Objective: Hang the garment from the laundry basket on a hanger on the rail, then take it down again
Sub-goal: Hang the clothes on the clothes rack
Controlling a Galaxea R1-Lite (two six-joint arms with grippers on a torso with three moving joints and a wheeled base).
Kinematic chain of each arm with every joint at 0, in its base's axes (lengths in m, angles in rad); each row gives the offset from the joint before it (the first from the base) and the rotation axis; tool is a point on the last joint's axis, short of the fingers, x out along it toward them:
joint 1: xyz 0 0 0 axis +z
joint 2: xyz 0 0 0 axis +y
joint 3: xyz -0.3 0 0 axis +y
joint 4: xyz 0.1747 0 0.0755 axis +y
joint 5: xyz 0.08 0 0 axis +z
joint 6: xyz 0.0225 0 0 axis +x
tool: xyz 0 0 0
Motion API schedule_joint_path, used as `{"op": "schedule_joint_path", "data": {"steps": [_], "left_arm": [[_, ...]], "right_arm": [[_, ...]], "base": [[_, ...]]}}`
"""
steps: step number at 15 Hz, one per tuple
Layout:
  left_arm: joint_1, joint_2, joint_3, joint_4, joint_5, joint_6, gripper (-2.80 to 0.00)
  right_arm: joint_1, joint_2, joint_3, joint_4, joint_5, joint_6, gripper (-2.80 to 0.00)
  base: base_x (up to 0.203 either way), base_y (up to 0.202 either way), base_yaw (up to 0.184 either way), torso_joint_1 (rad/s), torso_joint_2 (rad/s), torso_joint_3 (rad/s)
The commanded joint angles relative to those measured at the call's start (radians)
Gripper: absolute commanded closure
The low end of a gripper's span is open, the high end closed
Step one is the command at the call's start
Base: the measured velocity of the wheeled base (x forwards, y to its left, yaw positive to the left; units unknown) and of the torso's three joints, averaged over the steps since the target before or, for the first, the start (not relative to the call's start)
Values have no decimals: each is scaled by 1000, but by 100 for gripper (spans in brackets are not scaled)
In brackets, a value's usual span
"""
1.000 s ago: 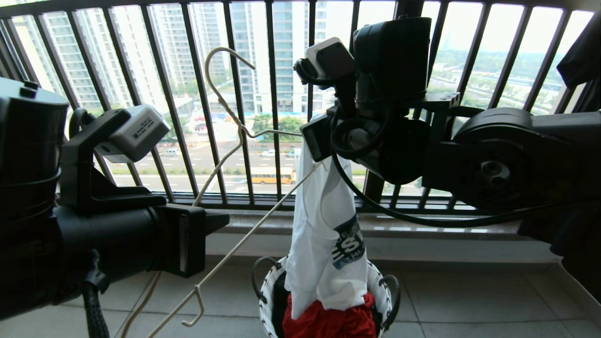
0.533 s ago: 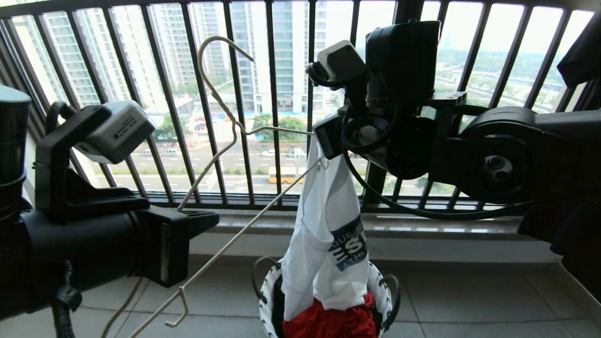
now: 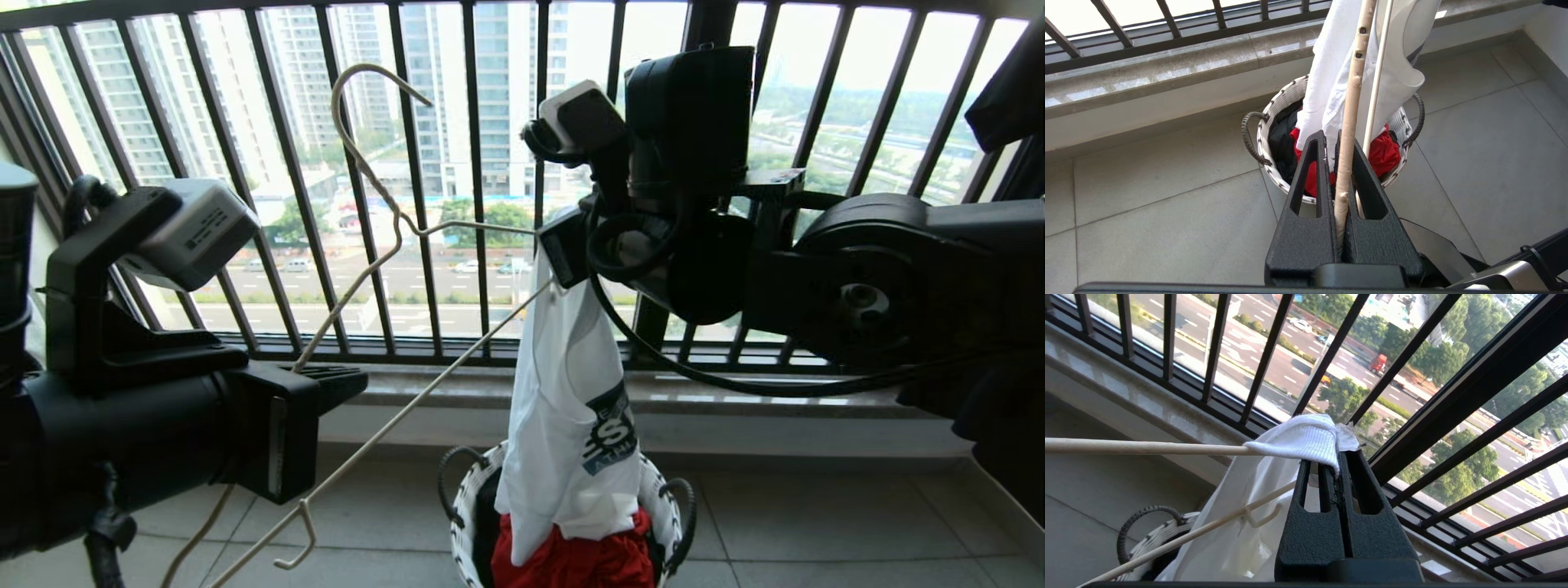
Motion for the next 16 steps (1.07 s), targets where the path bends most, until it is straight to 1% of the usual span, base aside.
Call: {"op": "schedule_joint_path", "data": {"steps": [1, 4, 7, 9, 11, 13, 15, 16], "left_arm": [[0, 3, 4, 0, 5, 0, 0], [0, 6, 16, 0, 4, 12, 0], [0, 7, 33, 0, 4, 31, 0], [3, 9, 33, 0, 4, 32, 0], [22, 7, 33, 0, 4, 49, 0], [28, 11, 34, 0, 4, 51, 0], [30, 24, 37, -1, 5, 51, 0], [43, 30, 37, -5, 4, 51, 0]], "right_arm": [[13, -4, 10, 18, -3, -12, 0], [37, -16, 6, 39, -2, -19, 0], [54, -19, 0, 39, 0, -84, 0], [76, -27, 2, 42, -1, -97, 0], [80, -31, 16, 44, -1, -117, 0], [85, -33, 17, 44, -1, -119, 0], [110, -31, 18, 42, 0, -120, 0], [124, -31, 19, 42, 1, -119, 0]], "base": [[0, 0, 0, 0, 0, 0], [0, 0, 0, 0, 0, 0], [0, 0, 0, 0, 0, 0], [0, 0, 0, 0, 0, 0], [0, 0, 0, 0, 0, 0], [0, 0, 0, 0, 0, 0], [0, 0, 0, 0, 0, 0], [0, 0, 0, 0, 0, 0]]}}
